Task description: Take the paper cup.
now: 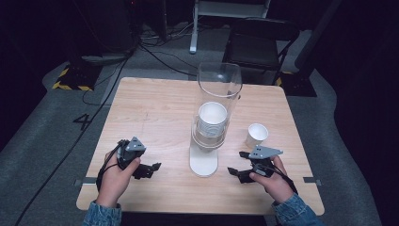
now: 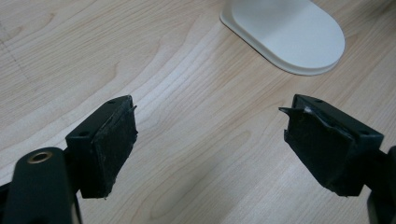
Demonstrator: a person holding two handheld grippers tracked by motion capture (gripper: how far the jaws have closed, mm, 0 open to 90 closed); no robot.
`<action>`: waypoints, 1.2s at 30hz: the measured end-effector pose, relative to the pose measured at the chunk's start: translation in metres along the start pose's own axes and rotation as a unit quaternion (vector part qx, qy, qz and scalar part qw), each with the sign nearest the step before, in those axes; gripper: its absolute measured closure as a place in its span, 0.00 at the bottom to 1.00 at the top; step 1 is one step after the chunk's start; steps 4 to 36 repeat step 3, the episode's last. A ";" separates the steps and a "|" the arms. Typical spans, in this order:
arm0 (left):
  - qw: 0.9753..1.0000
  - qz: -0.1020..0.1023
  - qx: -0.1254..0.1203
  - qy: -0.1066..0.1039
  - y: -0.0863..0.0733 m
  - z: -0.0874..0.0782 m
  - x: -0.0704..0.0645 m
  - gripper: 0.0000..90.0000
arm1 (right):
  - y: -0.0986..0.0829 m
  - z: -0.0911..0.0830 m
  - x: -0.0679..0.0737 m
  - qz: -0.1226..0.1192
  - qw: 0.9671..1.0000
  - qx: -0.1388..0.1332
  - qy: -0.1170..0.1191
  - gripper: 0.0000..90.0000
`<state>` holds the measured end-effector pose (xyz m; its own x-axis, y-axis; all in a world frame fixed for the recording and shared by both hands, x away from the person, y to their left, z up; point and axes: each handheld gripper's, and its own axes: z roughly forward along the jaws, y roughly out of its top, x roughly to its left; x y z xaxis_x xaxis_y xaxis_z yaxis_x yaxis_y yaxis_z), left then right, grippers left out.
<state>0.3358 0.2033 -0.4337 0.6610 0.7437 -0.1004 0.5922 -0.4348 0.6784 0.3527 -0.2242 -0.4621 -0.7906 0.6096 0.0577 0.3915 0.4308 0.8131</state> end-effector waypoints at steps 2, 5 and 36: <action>1.000 0.003 0.001 0.002 0.000 0.000 0.001 0.18 | 0.001 0.000 0.001 -0.003 1.000 -0.005 0.000 0.21; 1.000 0.001 0.001 0.000 -0.001 0.000 0.000 0.19 | 0.001 0.000 0.001 -0.003 1.000 -0.006 0.001 0.21; 1.000 0.001 0.001 0.000 -0.001 0.000 0.000 0.19 | 0.001 0.000 0.001 -0.003 1.000 -0.006 0.001 0.21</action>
